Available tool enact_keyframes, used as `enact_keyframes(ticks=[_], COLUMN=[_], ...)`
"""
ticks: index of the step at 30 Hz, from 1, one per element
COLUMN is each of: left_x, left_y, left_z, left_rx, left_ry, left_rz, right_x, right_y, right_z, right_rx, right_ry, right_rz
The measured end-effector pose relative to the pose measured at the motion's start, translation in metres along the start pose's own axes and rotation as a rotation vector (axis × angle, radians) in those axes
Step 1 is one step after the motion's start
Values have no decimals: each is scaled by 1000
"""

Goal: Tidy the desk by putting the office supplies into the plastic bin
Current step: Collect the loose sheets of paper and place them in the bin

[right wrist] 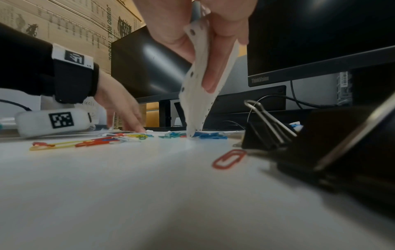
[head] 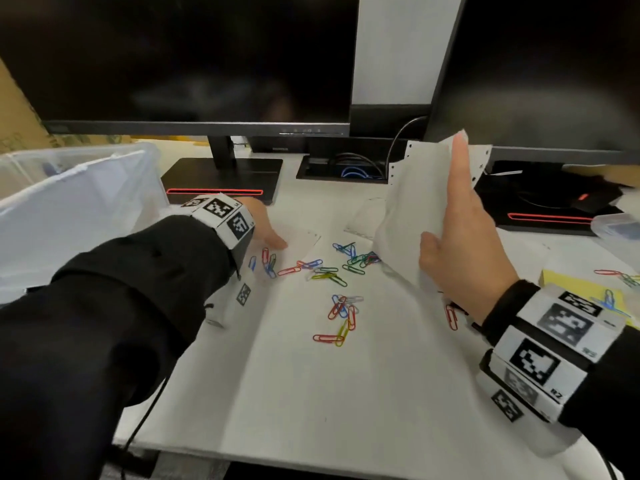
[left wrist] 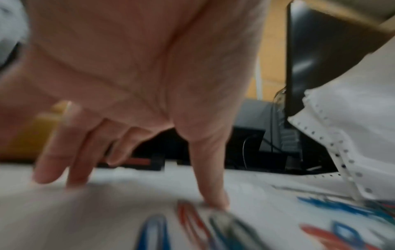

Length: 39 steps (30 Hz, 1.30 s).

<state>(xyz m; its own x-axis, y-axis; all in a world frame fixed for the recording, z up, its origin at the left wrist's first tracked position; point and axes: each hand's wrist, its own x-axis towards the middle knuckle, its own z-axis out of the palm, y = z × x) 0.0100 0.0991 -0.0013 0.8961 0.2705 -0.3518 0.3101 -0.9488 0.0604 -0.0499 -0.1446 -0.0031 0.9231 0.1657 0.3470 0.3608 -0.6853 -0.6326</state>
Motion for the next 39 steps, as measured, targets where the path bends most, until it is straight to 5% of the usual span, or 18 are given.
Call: enact_keyframes(ticks=[14, 22, 26, 31, 39], left_x=[-13, -12, -26, -68, -104], left_y=[4, 9, 19, 41, 88], left_z=[-1, 4, -13, -53, -65], left_rx=[-175, -197, -173, -237, -212], left_ry=[-92, -199, 35, 334, 443], left_rz=[-89, -28, 153, 551, 899], right_x=[-1, -2, -3, -6, -9], right_y=[-4, -6, -4, -10, -2], right_z=[-5, -6, -7, -20, -43], right_rx=[-103, -70, -168, -273, -235], right_ry=[100, 112, 84, 128, 159], right_rz=[-95, -108, -125, -183, -437])
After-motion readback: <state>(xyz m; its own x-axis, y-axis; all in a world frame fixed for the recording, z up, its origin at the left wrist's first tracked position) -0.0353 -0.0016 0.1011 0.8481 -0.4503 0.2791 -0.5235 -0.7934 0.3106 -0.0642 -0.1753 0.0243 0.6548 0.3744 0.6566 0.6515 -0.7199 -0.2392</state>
